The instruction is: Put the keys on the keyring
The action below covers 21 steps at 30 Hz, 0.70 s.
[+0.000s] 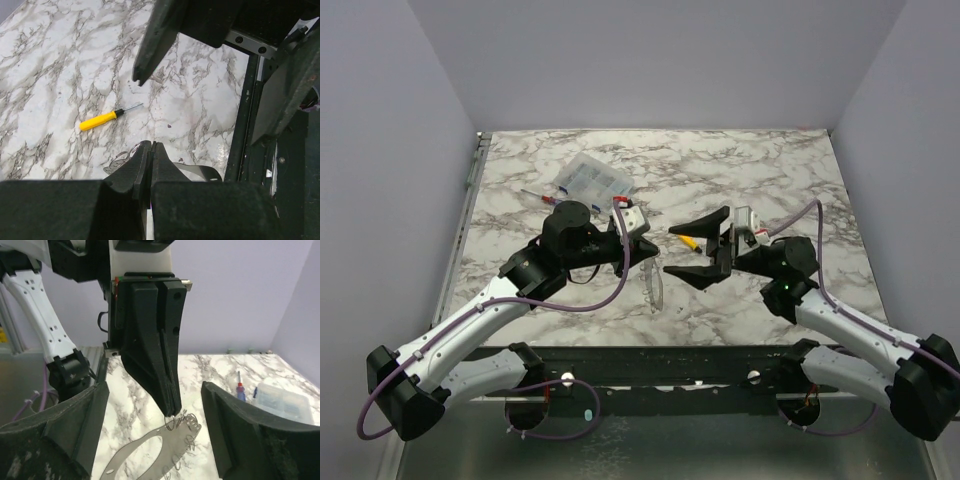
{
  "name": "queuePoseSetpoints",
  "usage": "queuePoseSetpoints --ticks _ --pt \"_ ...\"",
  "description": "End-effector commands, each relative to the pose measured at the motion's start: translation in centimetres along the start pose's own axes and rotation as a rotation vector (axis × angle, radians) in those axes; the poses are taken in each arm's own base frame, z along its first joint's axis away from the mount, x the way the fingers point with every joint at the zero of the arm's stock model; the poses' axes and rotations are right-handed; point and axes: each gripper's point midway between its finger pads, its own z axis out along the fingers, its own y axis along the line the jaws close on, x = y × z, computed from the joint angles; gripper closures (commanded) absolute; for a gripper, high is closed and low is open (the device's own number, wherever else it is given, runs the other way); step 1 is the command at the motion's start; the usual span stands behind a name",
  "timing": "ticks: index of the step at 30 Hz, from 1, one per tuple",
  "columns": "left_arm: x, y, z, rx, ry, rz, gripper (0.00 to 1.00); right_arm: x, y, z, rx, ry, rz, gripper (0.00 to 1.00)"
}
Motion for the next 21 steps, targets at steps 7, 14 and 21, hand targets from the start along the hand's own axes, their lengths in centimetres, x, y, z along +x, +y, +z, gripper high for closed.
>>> queuePoseSetpoints --ticks 7,14,21 --pt "-0.5 -0.4 0.0 0.02 -0.022 0.001 1.0 5.1 0.8 -1.5 -0.005 0.184 0.08 0.5" --pt "-0.6 -0.6 0.0 0.03 -0.026 0.0 1.0 6.1 -0.3 -1.1 0.016 0.209 0.079 0.55" --pt "-0.6 -0.6 0.0 0.03 -0.029 0.001 1.0 6.8 -0.4 -0.6 -0.006 0.217 0.113 0.61"
